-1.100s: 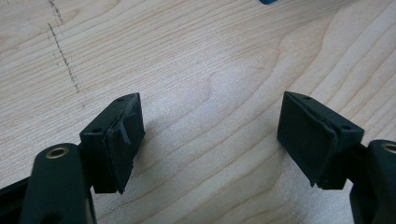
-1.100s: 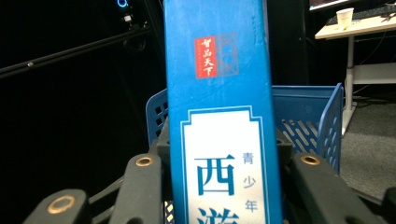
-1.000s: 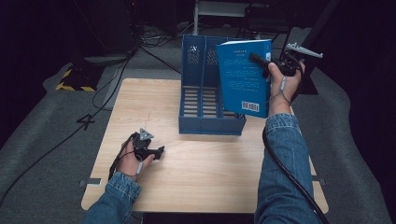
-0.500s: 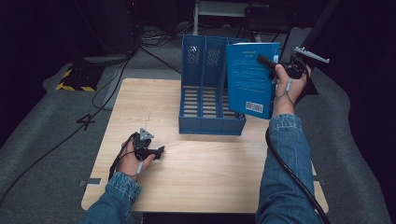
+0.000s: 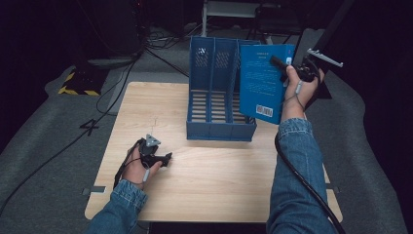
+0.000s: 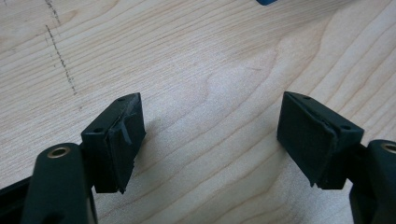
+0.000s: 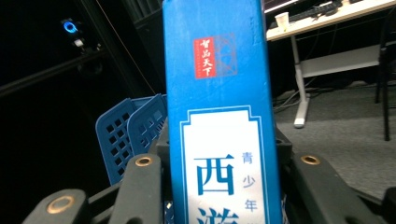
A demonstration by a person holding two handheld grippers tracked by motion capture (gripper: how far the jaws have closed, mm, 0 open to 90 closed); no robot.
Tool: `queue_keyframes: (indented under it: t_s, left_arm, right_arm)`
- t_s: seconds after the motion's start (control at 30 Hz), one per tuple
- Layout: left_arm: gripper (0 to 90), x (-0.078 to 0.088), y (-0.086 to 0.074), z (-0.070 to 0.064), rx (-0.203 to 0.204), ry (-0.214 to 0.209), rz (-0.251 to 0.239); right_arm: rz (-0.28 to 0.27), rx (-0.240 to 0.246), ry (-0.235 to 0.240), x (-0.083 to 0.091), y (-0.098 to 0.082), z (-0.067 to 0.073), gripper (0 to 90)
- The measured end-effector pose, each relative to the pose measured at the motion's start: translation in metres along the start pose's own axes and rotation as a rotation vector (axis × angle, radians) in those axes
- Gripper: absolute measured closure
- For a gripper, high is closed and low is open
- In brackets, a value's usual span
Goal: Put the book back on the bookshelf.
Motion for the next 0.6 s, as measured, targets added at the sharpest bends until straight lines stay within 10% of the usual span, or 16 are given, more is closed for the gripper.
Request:
queue_keyframes:
  t_s: [0.6]
  left_arm:
    - [23.6,0.0,0.0,0.0,-0.012,-0.007,-0.001]
  right_arm:
    - [0.041,0.087,-0.008,-0.054,0.003,0.023,61.2]
Point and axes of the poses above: each handheld gripper's, and its own axes: x roughly backward along the jaws, y roughly out of its top, z roughly to its left, the point moved 4 cm from there along -x, roughly forward along the jaws, and after that the axes turned 11 degrees about y, right-handed, at the moved point
